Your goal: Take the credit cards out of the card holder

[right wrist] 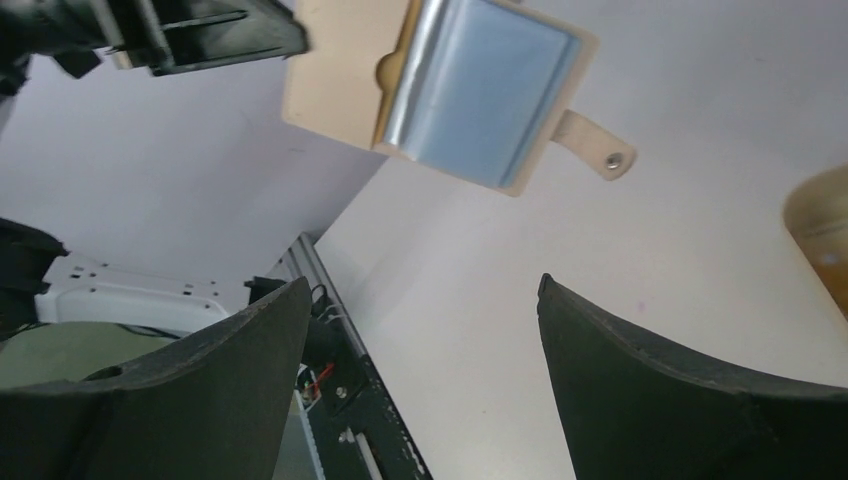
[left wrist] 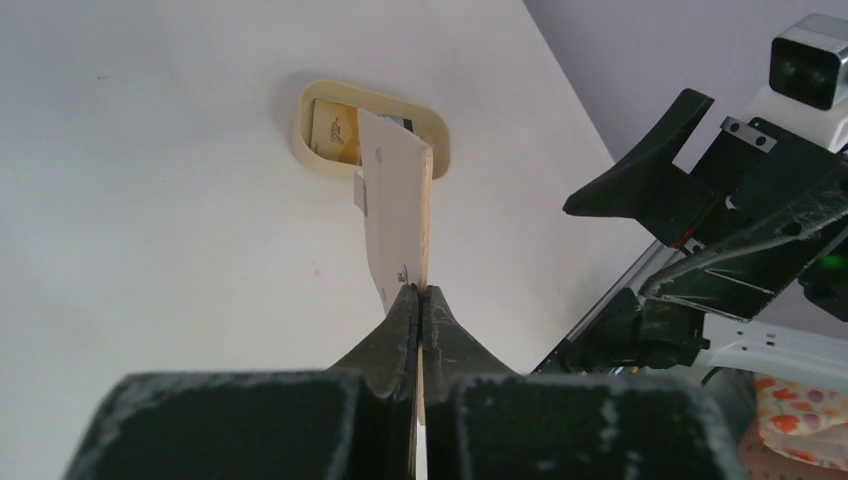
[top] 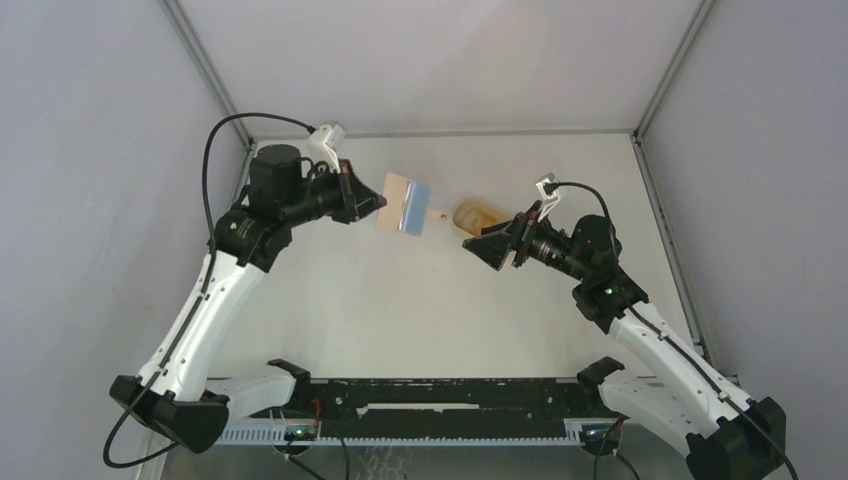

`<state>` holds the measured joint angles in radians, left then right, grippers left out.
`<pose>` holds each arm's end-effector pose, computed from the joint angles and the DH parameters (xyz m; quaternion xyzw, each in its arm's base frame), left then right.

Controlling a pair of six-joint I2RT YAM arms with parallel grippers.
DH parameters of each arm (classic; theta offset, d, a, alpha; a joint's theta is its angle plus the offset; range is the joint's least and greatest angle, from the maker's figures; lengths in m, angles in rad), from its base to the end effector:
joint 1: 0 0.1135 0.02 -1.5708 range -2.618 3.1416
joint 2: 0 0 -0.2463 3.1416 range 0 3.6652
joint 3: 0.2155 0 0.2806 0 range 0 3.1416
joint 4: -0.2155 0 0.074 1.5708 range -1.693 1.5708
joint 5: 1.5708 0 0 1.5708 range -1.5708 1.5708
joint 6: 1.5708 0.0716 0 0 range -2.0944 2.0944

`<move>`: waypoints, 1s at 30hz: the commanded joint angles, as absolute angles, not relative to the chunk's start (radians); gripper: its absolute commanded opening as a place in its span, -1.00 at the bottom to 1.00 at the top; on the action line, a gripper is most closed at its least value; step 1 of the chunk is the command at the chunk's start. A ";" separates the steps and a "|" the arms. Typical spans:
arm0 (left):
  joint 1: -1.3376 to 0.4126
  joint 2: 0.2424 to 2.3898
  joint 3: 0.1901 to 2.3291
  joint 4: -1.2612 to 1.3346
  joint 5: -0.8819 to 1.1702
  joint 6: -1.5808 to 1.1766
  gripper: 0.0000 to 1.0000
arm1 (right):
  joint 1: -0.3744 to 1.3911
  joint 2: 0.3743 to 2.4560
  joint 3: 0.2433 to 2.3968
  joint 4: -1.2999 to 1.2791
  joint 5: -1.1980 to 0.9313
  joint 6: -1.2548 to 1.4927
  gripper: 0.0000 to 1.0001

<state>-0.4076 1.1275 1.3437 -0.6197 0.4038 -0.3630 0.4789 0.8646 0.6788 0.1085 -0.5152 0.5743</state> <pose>0.2623 -0.1439 0.3985 0.1287 0.8148 -0.3580 0.4374 0.2292 0.1587 0.2987 -0.1390 0.7171 0.4918 0.4739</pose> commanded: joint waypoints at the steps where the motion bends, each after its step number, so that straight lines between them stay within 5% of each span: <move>1: -0.367 1.137 1.334 -0.511 0.479 -0.423 -1.00 | 0.483 0.874 0.685 0.289 -0.592 0.633 0.85; 30: -0.368 1.167 1.376 -0.454 0.447 -0.424 -1.00 | 0.520 0.996 0.689 0.342 -0.666 0.666 0.95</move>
<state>-0.3706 1.1801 1.3418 -0.5159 0.4473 -0.4194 0.4973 0.9791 0.6788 0.2897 -0.6231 0.6930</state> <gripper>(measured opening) 0.007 0.980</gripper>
